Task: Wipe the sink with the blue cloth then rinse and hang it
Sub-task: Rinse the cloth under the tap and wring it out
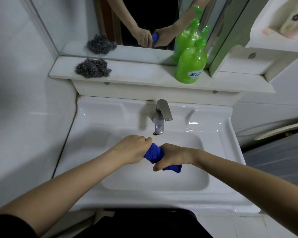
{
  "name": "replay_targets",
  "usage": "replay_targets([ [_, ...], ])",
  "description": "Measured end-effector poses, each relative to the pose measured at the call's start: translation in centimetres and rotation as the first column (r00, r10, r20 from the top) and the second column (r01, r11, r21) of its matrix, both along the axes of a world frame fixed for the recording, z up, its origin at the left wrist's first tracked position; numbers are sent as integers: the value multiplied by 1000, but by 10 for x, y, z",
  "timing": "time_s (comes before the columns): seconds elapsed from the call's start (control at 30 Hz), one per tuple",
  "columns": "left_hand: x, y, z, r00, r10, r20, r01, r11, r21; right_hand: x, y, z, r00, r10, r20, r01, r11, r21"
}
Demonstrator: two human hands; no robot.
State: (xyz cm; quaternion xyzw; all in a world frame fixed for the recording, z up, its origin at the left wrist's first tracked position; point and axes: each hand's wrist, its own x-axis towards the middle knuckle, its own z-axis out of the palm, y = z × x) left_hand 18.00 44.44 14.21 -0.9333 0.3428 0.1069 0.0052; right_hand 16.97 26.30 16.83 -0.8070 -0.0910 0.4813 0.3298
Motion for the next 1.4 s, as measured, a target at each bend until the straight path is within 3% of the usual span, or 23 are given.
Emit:
replay_targets([
  [0.03, 0, -3, 4, 998, 37, -53, -34, 997, 67, 1, 2, -1, 996, 25, 83, -21, 998, -51],
  [0.13, -1, -10, 3, 978, 146, -147, -142, 989, 40, 5, 4, -8, 957, 105, 272, -63, 985, -160],
  [0.27, 5, -13, -11, 895, 269, -355, -311, 948, -67, 12, 4, -27, 735, 370, 569, -157, 908, -389],
  [0.37, 9, -15, -19, 735, 334, -590, -494, 860, -129, 15, 3, -45, 583, 442, 682, -150, 883, -445],
  [0.5, 2, -19, -26, 448, 364, -817, -661, 749, -28, 14, -2, -64, 493, 458, 740, -225, 888, -401],
  [0.57, -3, -17, -32, 373, 360, -855, -662, 749, 27, 6, -4, -74, 496, 452, 741, -250, 892, -377],
  [0.63, -7, -13, -42, 438, 370, -819, -649, 760, -3, -2, 1, -82, 549, 408, 729, -198, 911, -361],
  [0.7, -8, -5, -52, 662, 369, -653, -591, 793, -151, -10, 10, -83, 601, 211, 771, -26, 969, -245],
  [0.77, -9, 6, -56, 818, 312, -484, -495, 810, -314, -18, 14, -78, 711, 9, 703, 147, 976, -161],
  [0.83, -9, 19, -49, 867, 282, -412, -460, 772, -440, -24, 11, -69, 745, -182, 642, 281, 958, -54],
  [0.9, -13, 28, -31, 825, 344, -448, -553, 655, -515, -26, 6, -59, 720, -285, 632, 354, 935, 18],
  [0.93, -16, 31, -21, 736, 376, -563, -668, 536, -515, -26, 5, -53, 710, -315, 630, 373, 927, 43],
  [1.0, -22, 31, -7, 408, 244, -880, -911, 170, -375, -28, 4, -41, 682, -373, 628, 397, 911, 111],
  [1.03, -25, 30, -4, 277, 90, -957, -961, 20, -276, -30, 5, -36, 660, -406, 633, 406, 901, 154],
  [1.07, -28, 27, -3, 209, -45, -977, -976, -76, -206, -33, 6, -31, 632, -436, 640, 413, 889, 197],
  [1.13, -33, 15, 0, 187, -190, -964, -973, -173, -155, -40, 13, -24, 574, -457, 680, 403, 880, 252],
  [1.2, -41, -3, 4, 218, -226, -949, -960, -223, -167, -50, 22, -21, 548, -414, 727, 318, 907, 277],
  [1.27, -47, -20, 5, 251, -160, -955, -941, -273, -201, -61, 26, -24, 611, -404, 680, 248, 914, 321],
  [1.33, -52, -26, 2, 292, -40, -956, -910, -321, -264, -71, 25, -21, 732, -545, 408, 325, 806, 495],
  [1.4, -53, -21, 0, 317, -15, -948, -895, -337, -294, -76, 23, -16, 705, -705, 77, 519, 587, 622],
])
